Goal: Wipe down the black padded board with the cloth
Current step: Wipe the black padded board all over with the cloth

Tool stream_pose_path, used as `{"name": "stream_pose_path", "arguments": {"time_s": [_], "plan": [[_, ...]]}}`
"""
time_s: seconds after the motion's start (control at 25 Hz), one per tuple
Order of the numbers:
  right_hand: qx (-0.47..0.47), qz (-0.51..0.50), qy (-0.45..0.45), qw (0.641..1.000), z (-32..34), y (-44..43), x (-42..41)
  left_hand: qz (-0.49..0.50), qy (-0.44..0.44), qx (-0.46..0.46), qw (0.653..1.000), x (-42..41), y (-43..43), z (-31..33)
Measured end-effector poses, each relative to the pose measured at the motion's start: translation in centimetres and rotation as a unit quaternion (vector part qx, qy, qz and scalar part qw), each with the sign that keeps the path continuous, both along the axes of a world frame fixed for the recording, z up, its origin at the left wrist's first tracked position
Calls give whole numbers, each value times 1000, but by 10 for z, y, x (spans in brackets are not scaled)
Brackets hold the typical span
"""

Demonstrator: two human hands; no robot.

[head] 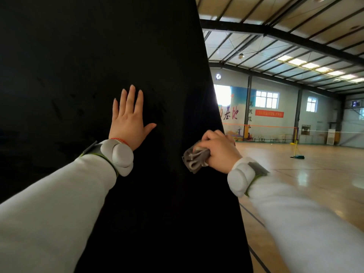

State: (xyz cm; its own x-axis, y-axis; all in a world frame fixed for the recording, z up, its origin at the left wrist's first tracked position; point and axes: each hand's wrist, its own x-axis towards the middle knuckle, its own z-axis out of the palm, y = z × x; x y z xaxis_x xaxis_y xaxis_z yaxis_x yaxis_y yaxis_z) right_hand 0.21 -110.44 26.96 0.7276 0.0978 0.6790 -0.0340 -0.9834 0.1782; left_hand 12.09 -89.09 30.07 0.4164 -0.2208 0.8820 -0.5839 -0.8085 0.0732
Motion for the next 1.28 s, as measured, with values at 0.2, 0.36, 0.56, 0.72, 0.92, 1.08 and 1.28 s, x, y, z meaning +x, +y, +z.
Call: {"name": "stream_pose_path", "arguments": {"time_s": [0.2, 0.36, 0.56, 0.72, 0.92, 1.08, 1.28], "plan": [[114, 7, -267, 957, 62, 14, 5, -2, 5, 7, 1000, 3, 2, -1], [113, -30, -284, 952, 100, 27, 23, -9, 6, 11, 1000, 4, 3, -1], [73, 1, -187, 980, 76, 27, 27, -9, -6, 4, 1000, 5, 1, -3], [-4, 26, -75, 997, 22, 23, 11, -16, -12, 3, 1000, 4, 2, -2], [-9, 19, -83, 996, 38, 19, 7, -12, -2, 5, 1000, 4, 2, -2], [96, -22, -253, 962, 94, 33, 24, -11, 5, 12, 1000, 6, 3, -2], [56, 41, -190, 979, 50, 27, 31, -18, -18, 6, 1000, 4, 4, -3]]}}
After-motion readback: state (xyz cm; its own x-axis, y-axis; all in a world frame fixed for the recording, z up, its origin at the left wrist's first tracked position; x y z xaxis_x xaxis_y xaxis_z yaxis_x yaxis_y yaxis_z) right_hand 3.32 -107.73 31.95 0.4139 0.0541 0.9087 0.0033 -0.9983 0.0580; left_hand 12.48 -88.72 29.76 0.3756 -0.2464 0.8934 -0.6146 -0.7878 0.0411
